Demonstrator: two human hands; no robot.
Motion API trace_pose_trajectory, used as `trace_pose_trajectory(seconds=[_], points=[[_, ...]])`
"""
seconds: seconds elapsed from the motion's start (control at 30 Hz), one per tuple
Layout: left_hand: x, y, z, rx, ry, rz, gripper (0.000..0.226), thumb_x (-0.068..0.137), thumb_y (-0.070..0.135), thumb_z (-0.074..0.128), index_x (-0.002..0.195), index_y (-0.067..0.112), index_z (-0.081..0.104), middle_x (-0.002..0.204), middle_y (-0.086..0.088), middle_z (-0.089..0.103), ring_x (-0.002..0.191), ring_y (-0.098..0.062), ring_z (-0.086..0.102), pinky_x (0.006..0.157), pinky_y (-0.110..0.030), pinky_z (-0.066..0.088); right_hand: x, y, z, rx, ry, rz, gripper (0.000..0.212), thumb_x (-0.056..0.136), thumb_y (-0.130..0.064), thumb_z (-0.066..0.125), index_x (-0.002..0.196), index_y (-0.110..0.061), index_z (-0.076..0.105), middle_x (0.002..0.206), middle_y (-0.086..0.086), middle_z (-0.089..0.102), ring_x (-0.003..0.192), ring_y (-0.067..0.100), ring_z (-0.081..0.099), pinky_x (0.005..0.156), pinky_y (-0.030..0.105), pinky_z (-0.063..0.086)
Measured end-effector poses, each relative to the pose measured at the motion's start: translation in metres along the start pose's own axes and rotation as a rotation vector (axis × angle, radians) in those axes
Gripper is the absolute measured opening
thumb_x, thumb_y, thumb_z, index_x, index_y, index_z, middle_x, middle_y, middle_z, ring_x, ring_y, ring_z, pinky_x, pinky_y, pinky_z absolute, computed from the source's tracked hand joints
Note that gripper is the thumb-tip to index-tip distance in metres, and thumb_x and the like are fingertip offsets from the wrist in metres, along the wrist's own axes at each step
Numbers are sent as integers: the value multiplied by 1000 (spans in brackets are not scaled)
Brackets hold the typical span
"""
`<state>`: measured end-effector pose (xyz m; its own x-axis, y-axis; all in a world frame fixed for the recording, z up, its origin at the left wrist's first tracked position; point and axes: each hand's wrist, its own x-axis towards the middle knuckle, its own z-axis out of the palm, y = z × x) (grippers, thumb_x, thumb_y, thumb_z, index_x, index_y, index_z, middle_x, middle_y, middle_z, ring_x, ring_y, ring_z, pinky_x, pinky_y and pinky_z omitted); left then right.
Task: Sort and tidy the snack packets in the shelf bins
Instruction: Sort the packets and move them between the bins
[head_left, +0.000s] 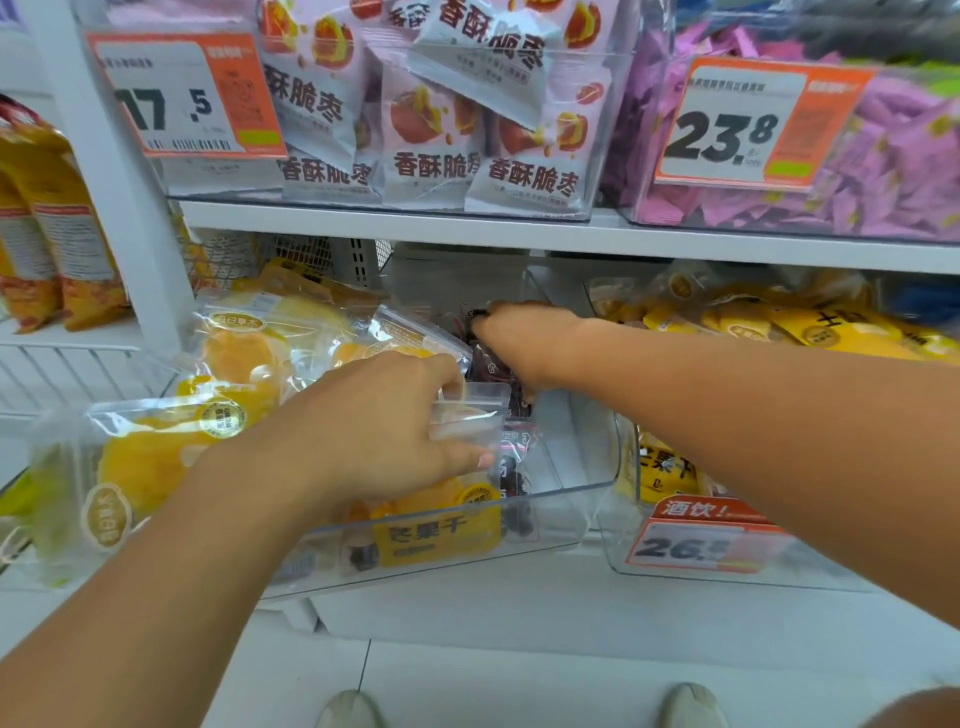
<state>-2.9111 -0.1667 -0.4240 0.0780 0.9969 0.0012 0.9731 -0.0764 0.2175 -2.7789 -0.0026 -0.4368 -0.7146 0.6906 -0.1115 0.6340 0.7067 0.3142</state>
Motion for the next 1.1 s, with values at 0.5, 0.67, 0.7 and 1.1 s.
trace_pose_trajectory(seconds=[0.5, 0.67, 0.7, 1.1], points=[[-2, 88, 7, -120, 379, 362, 35, 88, 54, 63, 113, 30, 67, 109, 12, 68, 100, -11, 63, 85, -42, 55, -223, 39, 10, 647, 549, 322, 6, 85, -20, 74, 85, -26, 74, 72, -16, 67, 67, 1, 64, 66, 18, 53], [21, 135, 30, -209, 293, 452, 39, 92, 52, 58, 121, 28, 66, 120, 13, 65, 111, -10, 59, 94, -41, 51, -254, 78, 19, 615, 338, 371, 21, 79, -4, 72, 82, -24, 80, 69, -15, 70, 70, -1, 66, 64, 9, 50], [27, 141, 32, -201, 264, 460, 36, 94, 49, 58, 121, 28, 67, 120, 13, 65, 111, -10, 59, 95, -41, 51, -258, 78, 24, 586, 232, 358, 22, 81, -6, 72, 84, -27, 80, 72, -14, 71, 69, 2, 66, 66, 14, 52], [79, 167, 54, -38, 144, 385, 54, 75, 64, 73, 121, 37, 61, 115, 17, 63, 98, -6, 58, 81, -32, 55, -271, 121, 53, 416, 199, 380, 27, 68, -36, 88, 83, -35, 66, 79, -15, 47, 71, 2, 45, 61, 29, 40]])
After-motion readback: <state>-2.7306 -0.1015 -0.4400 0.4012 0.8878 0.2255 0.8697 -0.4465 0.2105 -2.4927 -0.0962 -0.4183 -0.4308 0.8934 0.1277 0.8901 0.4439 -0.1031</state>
